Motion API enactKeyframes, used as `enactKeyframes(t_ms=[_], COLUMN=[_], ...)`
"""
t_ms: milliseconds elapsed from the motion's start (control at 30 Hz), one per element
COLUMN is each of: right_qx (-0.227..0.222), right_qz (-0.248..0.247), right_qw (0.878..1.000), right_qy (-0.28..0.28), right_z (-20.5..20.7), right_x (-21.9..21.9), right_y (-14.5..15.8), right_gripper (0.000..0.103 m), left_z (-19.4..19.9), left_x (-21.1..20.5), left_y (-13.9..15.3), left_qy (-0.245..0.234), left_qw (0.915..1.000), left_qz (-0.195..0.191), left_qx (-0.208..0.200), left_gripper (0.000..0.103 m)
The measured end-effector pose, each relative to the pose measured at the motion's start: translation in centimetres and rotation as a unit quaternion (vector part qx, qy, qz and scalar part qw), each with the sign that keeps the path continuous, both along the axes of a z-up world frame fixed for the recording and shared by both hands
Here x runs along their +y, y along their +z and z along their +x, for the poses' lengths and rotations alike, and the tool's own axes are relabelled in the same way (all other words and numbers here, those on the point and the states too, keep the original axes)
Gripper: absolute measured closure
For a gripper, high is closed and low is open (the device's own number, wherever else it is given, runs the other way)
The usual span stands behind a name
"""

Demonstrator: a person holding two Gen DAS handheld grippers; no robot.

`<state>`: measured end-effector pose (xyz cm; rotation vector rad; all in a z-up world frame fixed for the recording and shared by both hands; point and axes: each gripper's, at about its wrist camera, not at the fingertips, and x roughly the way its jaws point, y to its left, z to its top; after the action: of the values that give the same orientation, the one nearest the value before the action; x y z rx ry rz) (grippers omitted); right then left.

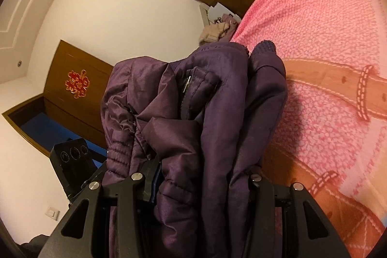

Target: Fold large clothes

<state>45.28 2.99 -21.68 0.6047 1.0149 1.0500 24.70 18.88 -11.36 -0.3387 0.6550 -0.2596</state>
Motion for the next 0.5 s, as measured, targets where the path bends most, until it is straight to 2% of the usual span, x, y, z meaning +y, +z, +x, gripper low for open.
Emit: enactKeyframes(t_ms=[200,400,500], right_qx=[0.008,0.003,0.012], right_qz=[-0.011,-0.032,-0.031], right_qw=[1.0,0.999,0.999], right_qy=[0.004,0.011,0.012], right_z=[1.3,2.0,2.3], right_x=[1.7,2.9,2.9], right_y=[-0.7,-0.5,-1.0], right_gripper=[0.057,0.057,0.057], left_z=[-0.1,-0.3,-0.1], left_x=[2.1,3.3,3.7], left_y=[-2.6,-3.9,-4.2], left_qy=[0.005,0.01,0.012], left_qw=[0.9993,0.9975,0.9969], left_qz=[-0.027,-0.054,-0.055], left_qx=[0.026,0.044,0.055], left_gripper=[0.001,0.0,0.0])
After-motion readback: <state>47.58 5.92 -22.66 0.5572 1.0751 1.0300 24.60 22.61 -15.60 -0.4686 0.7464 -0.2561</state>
